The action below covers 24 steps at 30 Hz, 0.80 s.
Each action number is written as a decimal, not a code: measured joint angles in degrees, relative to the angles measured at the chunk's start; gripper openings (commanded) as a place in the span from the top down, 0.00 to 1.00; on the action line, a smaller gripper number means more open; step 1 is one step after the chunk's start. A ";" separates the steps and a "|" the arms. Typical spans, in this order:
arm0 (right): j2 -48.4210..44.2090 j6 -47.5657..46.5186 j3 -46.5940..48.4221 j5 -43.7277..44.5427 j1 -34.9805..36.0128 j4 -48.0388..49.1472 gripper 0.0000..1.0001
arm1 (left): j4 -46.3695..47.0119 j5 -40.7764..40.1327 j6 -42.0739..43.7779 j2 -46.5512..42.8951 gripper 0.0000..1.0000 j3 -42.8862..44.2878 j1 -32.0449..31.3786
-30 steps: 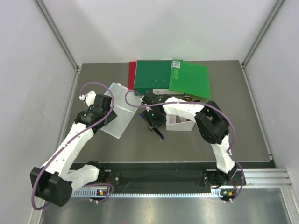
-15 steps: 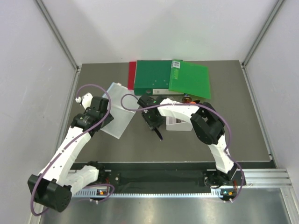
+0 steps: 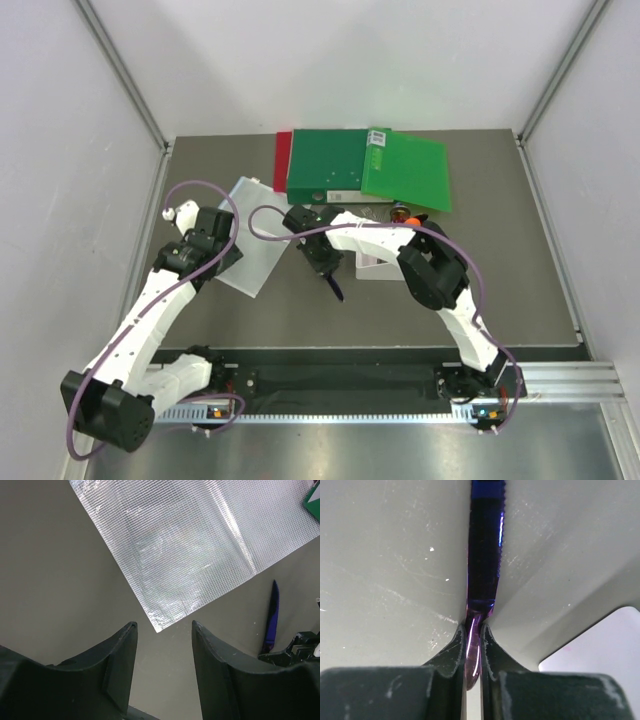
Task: Sort the eating utensils into containers
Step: Pick up the knife at the center of the board.
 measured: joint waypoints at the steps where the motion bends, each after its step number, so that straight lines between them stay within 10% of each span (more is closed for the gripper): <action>1: 0.20 0.02 0.17 -0.04 0.00 -0.13 1.00 | -0.09 -0.04 0.02 0.00 0.48 0.00 0.02; 7: 0.26 0.02 0.17 -0.20 0.00 -0.13 1.00 | -0.57 -0.44 1.29 0.33 0.48 0.35 0.15; 11: 0.66 0.09 0.20 -0.26 -0.02 -0.13 0.81 | -0.70 -0.66 1.68 1.29 0.48 0.68 0.22; 13: 0.98 0.02 0.52 -0.52 -0.02 -0.20 0.99 | -0.70 -0.66 1.68 1.51 0.48 0.68 0.22; 24: 1.09 -0.04 0.42 -0.92 -0.11 -0.28 1.00 | -0.74 -0.70 1.68 1.53 0.48 0.68 0.70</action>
